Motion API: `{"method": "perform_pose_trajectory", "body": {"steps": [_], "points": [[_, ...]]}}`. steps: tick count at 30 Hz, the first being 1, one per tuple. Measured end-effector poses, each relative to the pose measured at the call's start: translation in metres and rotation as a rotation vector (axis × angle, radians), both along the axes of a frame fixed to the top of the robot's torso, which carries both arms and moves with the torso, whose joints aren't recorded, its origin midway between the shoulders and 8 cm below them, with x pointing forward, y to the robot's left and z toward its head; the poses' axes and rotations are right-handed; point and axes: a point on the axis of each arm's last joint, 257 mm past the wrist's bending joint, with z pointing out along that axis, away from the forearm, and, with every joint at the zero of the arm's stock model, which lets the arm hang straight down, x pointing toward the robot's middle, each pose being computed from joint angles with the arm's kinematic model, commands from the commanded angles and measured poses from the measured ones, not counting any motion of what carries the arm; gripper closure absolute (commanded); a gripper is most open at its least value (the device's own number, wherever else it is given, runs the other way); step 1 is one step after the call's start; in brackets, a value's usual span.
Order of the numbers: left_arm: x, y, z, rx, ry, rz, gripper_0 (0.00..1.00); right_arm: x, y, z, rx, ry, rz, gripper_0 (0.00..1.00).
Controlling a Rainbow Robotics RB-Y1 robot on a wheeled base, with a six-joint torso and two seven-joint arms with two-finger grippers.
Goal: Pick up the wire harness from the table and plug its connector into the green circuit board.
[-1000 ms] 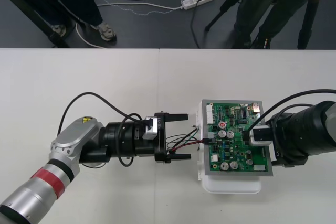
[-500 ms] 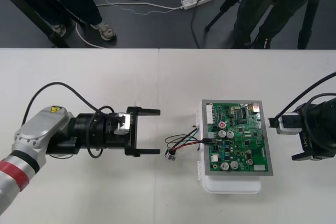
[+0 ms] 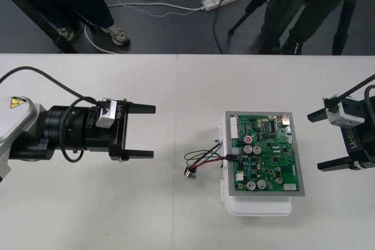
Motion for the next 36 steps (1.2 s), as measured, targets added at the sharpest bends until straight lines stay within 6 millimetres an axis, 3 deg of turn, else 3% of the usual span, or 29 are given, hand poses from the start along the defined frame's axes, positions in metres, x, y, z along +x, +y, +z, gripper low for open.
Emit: {"method": "perform_pose_trajectory", "body": {"steps": [7,13,19,28,36], "points": [[-0.004,0.014,0.018,0.028,-0.088,0.013,0.00,-0.013,0.020,0.031,0.132,0.013,0.050,0.00],[-0.013,0.026,0.033,0.033,-0.038,0.012,0.00,-0.020,0.031,0.051,0.224,0.023,0.074,0.00],[-0.025,0.041,0.052,0.031,0.039,-0.009,0.00,-0.019,0.038,0.064,0.289,0.008,0.074,0.00],[-0.030,0.062,0.082,0.040,-0.031,-0.019,0.00,-0.009,0.048,0.079,0.373,-0.025,0.050,0.00],[-0.034,0.077,0.089,0.100,0.025,-0.004,0.00,-0.010,0.059,0.095,0.504,-0.008,0.051,0.00]]}}
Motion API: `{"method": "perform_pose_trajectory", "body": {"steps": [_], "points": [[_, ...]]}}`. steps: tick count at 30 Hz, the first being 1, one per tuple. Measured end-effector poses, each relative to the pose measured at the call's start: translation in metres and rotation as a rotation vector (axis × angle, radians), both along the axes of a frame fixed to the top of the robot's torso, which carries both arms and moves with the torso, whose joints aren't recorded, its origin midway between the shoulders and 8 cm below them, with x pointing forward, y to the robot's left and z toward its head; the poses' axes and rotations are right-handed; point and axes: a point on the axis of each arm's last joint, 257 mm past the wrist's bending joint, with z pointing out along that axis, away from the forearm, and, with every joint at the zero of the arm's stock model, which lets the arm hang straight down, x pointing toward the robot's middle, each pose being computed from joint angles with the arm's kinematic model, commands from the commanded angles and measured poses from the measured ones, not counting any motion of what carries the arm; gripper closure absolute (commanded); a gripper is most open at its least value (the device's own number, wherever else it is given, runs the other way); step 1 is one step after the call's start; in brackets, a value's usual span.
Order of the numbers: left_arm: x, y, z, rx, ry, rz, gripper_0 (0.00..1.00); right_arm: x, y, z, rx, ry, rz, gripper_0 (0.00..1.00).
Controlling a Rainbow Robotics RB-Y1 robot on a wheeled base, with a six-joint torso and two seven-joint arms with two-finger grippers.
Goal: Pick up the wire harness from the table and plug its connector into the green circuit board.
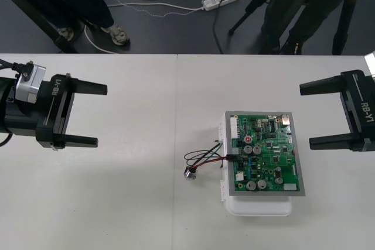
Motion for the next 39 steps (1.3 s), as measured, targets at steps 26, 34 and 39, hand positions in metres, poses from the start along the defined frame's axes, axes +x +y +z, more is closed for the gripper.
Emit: {"method": "perform_pose_trajectory", "body": {"steps": [26,34,39], "points": [[-0.007,0.033,0.003,0.191,-0.051,-0.004,0.00,-0.001,-0.008,0.002,-0.008,-0.015,0.000,0.00],[-0.009,0.036,0.004,0.196,-0.043,-0.005,0.00,0.012,-0.020,-0.008,-0.066,-0.033,-0.054,0.00],[-0.011,0.038,0.002,0.197,-0.033,-0.004,0.00,0.019,-0.026,-0.017,-0.125,-0.052,-0.085,0.00]]}}
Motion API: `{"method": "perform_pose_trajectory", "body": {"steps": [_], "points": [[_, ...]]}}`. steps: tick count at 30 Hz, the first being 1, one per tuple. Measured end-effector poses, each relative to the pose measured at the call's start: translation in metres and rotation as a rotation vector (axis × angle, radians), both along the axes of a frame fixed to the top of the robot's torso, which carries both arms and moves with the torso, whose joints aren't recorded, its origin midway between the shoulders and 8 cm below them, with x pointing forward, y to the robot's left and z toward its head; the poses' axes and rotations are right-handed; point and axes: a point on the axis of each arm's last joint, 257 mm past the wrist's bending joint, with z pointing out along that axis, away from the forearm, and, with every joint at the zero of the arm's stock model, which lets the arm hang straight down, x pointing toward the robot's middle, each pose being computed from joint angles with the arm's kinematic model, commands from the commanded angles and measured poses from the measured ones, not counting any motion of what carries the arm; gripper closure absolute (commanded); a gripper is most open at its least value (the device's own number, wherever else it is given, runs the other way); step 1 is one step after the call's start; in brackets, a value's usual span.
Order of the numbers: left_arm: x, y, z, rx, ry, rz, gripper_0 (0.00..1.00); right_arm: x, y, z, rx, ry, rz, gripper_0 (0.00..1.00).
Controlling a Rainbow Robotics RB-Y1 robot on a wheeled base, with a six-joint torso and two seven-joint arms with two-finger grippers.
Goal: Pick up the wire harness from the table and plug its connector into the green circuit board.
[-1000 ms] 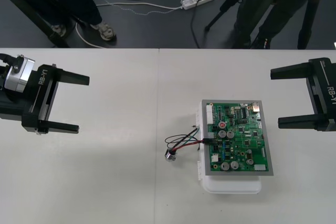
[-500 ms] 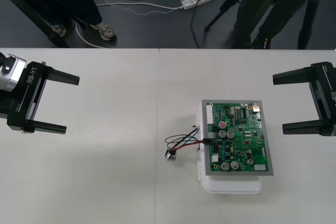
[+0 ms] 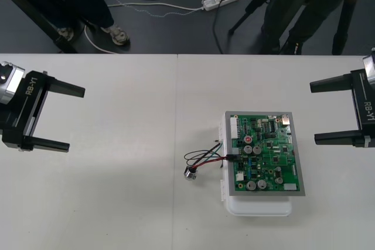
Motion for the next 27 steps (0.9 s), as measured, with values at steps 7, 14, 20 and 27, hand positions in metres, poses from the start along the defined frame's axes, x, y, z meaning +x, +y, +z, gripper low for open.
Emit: {"method": "perform_pose_trajectory", "body": {"steps": [7,14,20,27], "points": [[-0.001,0.001,-0.002,0.001,0.007,0.003,0.00,-0.007,0.006,0.000,-0.023,-0.020,0.021,0.00],[-0.001,0.001,-0.002,0.001,0.007,0.003,0.00,-0.014,0.001,-0.019,-0.136,-0.069,0.036,0.00],[-0.001,0.001,-0.002,0.001,0.007,0.002,0.00,-0.025,0.001,-0.030,-0.217,-0.112,0.056,0.00],[-0.001,0.001,-0.002,0.001,0.007,0.002,0.00,-0.024,-0.004,-0.040,-0.242,-0.098,0.042,0.00]]}}
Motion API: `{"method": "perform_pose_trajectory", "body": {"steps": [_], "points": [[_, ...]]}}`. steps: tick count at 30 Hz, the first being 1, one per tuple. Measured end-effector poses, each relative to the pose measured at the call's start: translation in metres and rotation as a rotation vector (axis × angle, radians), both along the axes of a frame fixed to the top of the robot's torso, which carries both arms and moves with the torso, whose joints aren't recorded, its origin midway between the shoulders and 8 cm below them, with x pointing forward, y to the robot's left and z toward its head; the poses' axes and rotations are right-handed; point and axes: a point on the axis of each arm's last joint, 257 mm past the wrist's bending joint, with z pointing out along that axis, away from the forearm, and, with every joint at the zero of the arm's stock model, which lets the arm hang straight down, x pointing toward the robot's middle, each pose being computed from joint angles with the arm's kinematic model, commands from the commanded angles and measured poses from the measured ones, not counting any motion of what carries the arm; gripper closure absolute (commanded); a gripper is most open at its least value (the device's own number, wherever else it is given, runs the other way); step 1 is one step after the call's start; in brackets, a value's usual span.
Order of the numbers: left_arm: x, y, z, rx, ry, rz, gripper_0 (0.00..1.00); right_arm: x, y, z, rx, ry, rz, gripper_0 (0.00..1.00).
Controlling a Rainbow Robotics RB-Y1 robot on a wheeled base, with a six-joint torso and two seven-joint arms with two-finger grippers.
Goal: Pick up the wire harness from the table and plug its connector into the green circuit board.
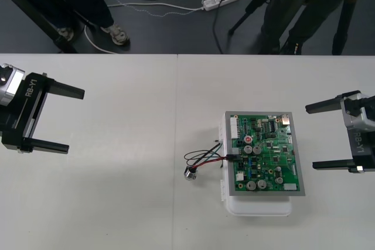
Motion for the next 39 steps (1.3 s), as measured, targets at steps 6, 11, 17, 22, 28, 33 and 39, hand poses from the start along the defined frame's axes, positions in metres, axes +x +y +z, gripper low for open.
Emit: {"method": "perform_pose_trajectory", "body": {"steps": [6,11,17,22,28,33,39], "points": [[0.000,0.000,0.000,0.000,0.000,0.000,0.00,0.003,-0.005,-0.009,-0.031,0.002,-0.016,0.00],[0.000,0.000,0.000,0.000,0.000,0.000,0.00,0.003,-0.004,-0.009,-0.032,0.003,-0.015,0.00],[0.000,0.000,0.000,0.000,0.000,0.000,0.00,0.002,-0.004,-0.010,-0.030,0.005,-0.014,0.00],[0.000,0.000,0.000,0.000,0.000,0.000,0.00,0.003,-0.006,-0.017,-0.020,0.030,-0.011,0.00],[0.000,0.000,0.000,0.000,0.000,0.000,0.00,0.004,-0.007,-0.024,0.012,0.058,-0.001,0.00],[0.000,0.000,0.000,0.000,0.000,0.000,0.00,0.001,-0.002,-0.021,0.038,0.062,0.011,0.00],[0.000,0.000,0.000,0.000,0.000,0.000,0.00,0.001,-0.001,-0.021,0.041,0.063,0.012,0.00]]}}
